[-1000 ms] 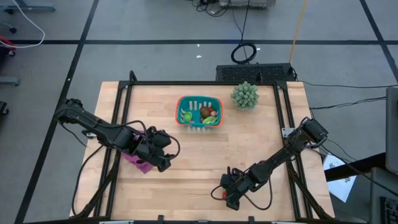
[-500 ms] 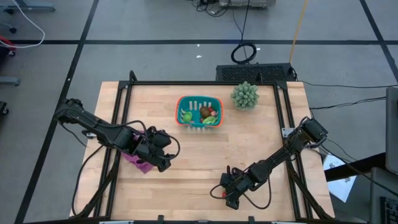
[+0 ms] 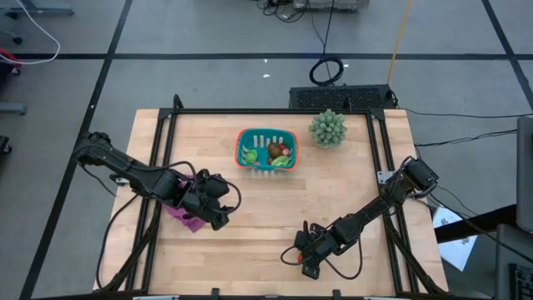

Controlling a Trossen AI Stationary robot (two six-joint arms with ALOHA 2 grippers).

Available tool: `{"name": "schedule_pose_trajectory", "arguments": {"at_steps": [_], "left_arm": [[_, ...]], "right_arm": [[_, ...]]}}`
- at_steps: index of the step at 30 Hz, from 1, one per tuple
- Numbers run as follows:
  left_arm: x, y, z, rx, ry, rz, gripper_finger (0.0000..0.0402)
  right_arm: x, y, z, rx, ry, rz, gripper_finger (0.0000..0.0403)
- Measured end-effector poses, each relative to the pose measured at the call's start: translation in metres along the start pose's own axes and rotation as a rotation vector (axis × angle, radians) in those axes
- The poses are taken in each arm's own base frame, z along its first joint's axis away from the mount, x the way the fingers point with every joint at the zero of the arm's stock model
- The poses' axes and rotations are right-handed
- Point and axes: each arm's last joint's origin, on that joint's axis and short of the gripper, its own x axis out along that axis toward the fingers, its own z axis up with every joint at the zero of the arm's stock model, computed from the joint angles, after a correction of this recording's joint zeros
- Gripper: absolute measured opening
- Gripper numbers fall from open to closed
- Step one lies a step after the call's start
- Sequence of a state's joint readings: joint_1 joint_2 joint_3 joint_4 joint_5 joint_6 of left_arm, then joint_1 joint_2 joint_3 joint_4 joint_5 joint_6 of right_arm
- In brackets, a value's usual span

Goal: Pick and placing Produce into tupperware
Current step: Put the red strawberry into the blue basket

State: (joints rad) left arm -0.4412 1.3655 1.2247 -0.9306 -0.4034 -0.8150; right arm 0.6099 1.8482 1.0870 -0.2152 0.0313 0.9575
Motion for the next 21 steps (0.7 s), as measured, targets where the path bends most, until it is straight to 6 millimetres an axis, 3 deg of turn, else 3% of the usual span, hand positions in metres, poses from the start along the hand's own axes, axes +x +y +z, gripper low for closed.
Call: {"name": "schedule_pose_trajectory", "arguments": {"at_steps": [12,21], "left_arm": [[0.0,0.0,0.0,0.0,0.0,0.0,0.0324],[0.0,0.0,0.0,0.0,0.0,0.001,0.0324]], "right_arm": [[0.0,-0.002,0.011,-0.016,-0.036,0.035,0.0128],[-0.012,0.001,0.018,-0.033,-0.058,0.093,0.0121]]}}
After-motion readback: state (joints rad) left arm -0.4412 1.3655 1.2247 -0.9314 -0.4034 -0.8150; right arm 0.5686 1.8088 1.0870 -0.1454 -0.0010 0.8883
